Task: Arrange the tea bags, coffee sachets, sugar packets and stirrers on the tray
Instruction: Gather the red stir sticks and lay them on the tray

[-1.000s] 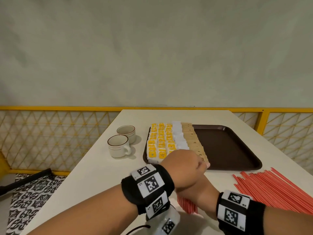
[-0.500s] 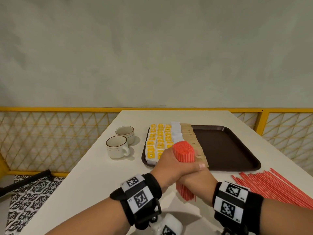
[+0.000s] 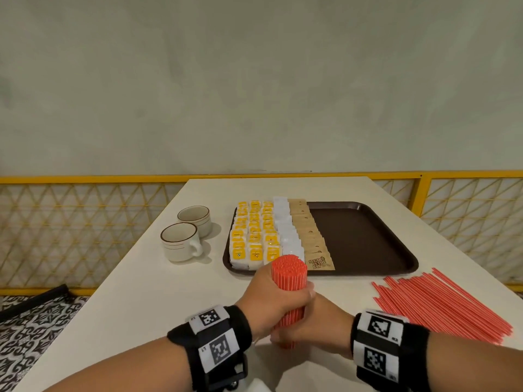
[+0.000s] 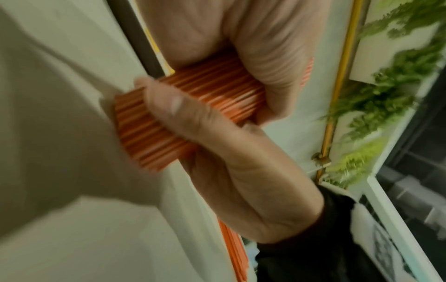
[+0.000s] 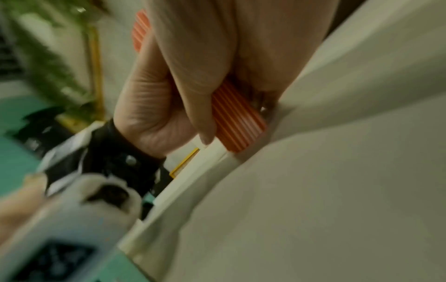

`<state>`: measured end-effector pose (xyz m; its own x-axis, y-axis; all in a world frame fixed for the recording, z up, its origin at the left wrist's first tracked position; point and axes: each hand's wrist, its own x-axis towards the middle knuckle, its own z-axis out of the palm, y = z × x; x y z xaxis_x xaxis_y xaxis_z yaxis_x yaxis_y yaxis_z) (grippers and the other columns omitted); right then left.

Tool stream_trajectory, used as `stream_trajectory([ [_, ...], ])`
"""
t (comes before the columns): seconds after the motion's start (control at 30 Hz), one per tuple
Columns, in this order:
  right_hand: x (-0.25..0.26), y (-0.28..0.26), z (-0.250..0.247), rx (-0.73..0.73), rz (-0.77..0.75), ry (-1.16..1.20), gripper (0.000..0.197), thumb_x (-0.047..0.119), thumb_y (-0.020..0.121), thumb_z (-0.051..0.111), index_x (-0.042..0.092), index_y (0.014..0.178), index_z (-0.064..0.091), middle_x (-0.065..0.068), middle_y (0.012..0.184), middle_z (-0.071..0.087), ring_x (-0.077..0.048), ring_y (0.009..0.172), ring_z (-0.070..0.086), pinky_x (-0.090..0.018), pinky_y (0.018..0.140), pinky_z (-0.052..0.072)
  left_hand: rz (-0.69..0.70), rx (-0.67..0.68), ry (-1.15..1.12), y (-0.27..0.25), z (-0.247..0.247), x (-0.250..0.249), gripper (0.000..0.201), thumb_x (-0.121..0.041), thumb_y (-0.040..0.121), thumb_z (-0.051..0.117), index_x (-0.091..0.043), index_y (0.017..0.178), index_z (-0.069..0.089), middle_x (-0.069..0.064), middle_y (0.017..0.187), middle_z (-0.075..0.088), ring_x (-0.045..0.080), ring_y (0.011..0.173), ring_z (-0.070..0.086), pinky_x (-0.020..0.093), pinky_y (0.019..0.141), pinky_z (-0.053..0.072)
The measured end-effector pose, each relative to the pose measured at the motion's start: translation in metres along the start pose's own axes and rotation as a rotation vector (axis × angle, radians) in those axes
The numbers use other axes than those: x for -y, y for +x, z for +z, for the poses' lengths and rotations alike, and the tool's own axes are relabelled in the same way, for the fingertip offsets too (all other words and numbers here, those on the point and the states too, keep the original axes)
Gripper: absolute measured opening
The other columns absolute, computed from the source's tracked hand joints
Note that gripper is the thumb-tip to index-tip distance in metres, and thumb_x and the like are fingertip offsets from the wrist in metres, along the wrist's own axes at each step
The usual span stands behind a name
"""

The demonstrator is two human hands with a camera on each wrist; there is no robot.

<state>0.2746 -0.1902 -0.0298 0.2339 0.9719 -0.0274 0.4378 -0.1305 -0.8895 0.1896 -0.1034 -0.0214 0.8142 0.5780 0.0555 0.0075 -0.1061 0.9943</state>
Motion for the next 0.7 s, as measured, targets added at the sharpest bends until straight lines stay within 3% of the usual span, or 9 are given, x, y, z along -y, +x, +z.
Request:
stream_trajectory([
  [0.07, 0.000, -0.001, -0.004, 0.038, 0.001, -0.009, 0.045, 0.007, 0.068, 0.079, 0.027, 0.103, 0.060, -0.004, 0.103, 0.068, -0.006, 0.092, 0.066, -0.027, 0.085, 0.055, 0.006, 0.013, 0.024, 0.001, -0.007, -0.002, 0.025, -0.016, 0.073, 0.079, -0.009, 0.094, 0.068, 0.012, 0.097, 0.072, 0.025, 0.092, 0.069, 0.035, 0.085, 0.056],
  [0.13, 0.004, -0.001, -0.013, 0.035, 0.031, -0.096, 0.047, 0.012, 0.068, 0.081, 0.028, 0.105, 0.057, 0.002, 0.102, 0.064, 0.004, 0.077, 0.061, -0.013, 0.071, 0.049, 0.039, -0.022, -0.001, 0.003, -0.014, -0.003, 0.023, -0.014, 0.073, 0.078, -0.004, 0.091, 0.067, 0.017, 0.093, 0.071, 0.029, 0.086, 0.069, 0.038, 0.081, 0.057],
  [0.17, 0.006, 0.000, -0.017, 0.019, 0.059, -0.124, 0.044, 0.012, 0.068, 0.081, 0.026, 0.102, 0.057, 0.002, 0.099, 0.062, 0.004, 0.069, 0.057, -0.012, 0.064, 0.045, 0.055, -0.058, -0.020, 0.004, -0.017, -0.002, 0.024, -0.013, 0.073, 0.078, -0.002, 0.090, 0.066, 0.017, 0.089, 0.070, 0.029, 0.081, 0.069, 0.037, 0.078, 0.057],
  [0.23, 0.007, 0.001, -0.023, -0.027, 0.081, -0.094, 0.034, 0.002, 0.070, 0.077, 0.017, 0.094, 0.058, -0.001, 0.091, 0.060, -0.002, 0.066, 0.055, -0.015, 0.061, 0.047, 0.062, -0.135, -0.039, 0.005, -0.020, 0.002, 0.021, -0.009, 0.075, 0.076, 0.000, 0.090, 0.064, 0.011, 0.078, 0.067, 0.021, 0.072, 0.066, 0.032, 0.071, 0.055],
  [0.33, 0.002, 0.003, -0.026, -0.042, 0.132, -0.031, 0.030, -0.003, 0.069, 0.075, 0.006, 0.094, 0.060, -0.004, 0.086, 0.064, -0.012, 0.073, 0.063, -0.027, 0.075, 0.057, 0.023, -0.128, -0.064, 0.003, -0.018, 0.008, 0.020, -0.004, 0.076, 0.075, -0.002, 0.092, 0.064, 0.006, 0.075, 0.066, 0.014, 0.069, 0.065, 0.025, 0.067, 0.052],
  [0.43, 0.001, 0.002, -0.027, 0.001, 0.140, 0.009, 0.044, 0.008, 0.066, 0.082, 0.014, 0.104, 0.061, 0.000, 0.097, 0.067, -0.011, 0.087, 0.065, -0.034, 0.086, 0.056, 0.004, -0.101, -0.075, 0.004, -0.017, 0.004, 0.025, -0.005, 0.075, 0.076, -0.005, 0.097, 0.065, 0.006, 0.081, 0.070, 0.016, 0.074, 0.069, 0.027, 0.070, 0.054],
  [0.5, 0.005, 0.002, -0.024, 0.048, 0.097, 0.058, 0.053, 0.011, 0.067, 0.082, 0.021, 0.114, 0.059, 0.001, 0.106, 0.068, -0.011, 0.100, 0.064, -0.036, 0.093, 0.052, -0.004, -0.105, -0.131, 0.006, -0.015, -0.002, 0.026, -0.004, 0.076, 0.075, -0.008, 0.101, 0.066, 0.005, 0.091, 0.073, 0.018, 0.085, 0.071, 0.035, 0.079, 0.056],
  [0.6, 0.011, 0.003, -0.008, 0.013, 0.050, 0.195, 0.043, -0.006, 0.071, 0.074, 0.011, 0.109, 0.062, -0.015, 0.099, 0.068, -0.021, 0.094, 0.066, -0.041, 0.089, 0.055, -0.004, -0.099, -0.119, 0.005, -0.006, -0.006, 0.028, -0.004, 0.077, 0.074, -0.018, 0.100, 0.068, -0.001, 0.100, 0.074, 0.015, 0.095, 0.069, 0.035, 0.087, 0.054],
  [0.7, 0.004, 0.005, 0.005, -0.163, 0.014, 0.171, 0.038, -0.008, 0.073, 0.071, 0.013, 0.104, 0.064, -0.012, 0.096, 0.070, -0.018, 0.093, 0.068, -0.040, 0.087, 0.055, -0.034, -0.070, -0.067, 0.004, 0.005, -0.006, 0.026, -0.008, 0.075, 0.076, -0.021, 0.096, 0.068, 0.004, 0.101, 0.073, 0.018, 0.095, 0.068, 0.033, 0.085, 0.055],
])
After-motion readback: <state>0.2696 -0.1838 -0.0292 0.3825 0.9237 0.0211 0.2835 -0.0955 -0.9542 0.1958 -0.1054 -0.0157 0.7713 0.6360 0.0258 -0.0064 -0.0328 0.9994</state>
